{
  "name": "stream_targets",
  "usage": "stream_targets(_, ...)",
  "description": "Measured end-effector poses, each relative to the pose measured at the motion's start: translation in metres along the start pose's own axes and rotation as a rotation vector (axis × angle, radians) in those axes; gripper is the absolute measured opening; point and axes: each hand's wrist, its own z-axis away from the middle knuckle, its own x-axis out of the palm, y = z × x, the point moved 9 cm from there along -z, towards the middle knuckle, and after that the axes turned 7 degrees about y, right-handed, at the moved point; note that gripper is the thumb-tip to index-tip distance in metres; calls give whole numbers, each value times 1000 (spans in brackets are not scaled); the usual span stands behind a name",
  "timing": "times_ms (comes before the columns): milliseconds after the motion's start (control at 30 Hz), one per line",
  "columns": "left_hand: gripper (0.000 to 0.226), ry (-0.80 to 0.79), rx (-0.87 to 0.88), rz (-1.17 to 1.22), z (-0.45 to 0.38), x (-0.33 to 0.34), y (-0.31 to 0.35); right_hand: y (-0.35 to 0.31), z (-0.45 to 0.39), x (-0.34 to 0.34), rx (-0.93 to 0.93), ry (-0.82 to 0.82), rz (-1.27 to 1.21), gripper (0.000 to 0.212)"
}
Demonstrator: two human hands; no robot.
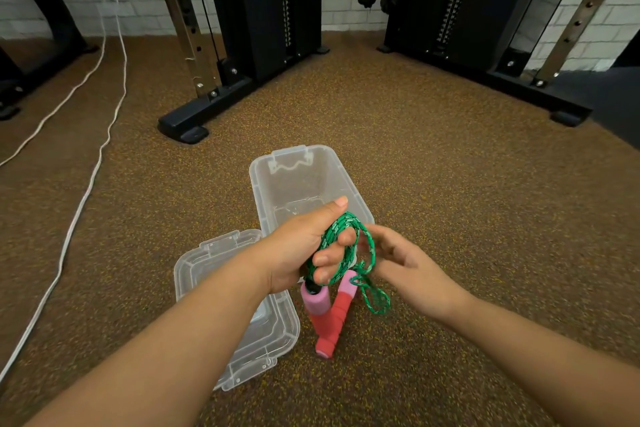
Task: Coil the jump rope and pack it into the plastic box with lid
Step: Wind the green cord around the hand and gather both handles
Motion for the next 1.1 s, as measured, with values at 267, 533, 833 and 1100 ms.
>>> stream_targets(267,54,64,-11,69,0,-11,2,-4,12,4,-25,81,-57,21)
stream_targets(533,55,106,20,279,-2,-16,8,25,19,-12,53,313,91,37)
stream_targets(833,82,79,53,466,-6,-19,13,24,34,24,43,54,441,34)
stream_targets(1100,110,99,30,453,-9,-15,9,-31,37,45,-198,-45,619,25)
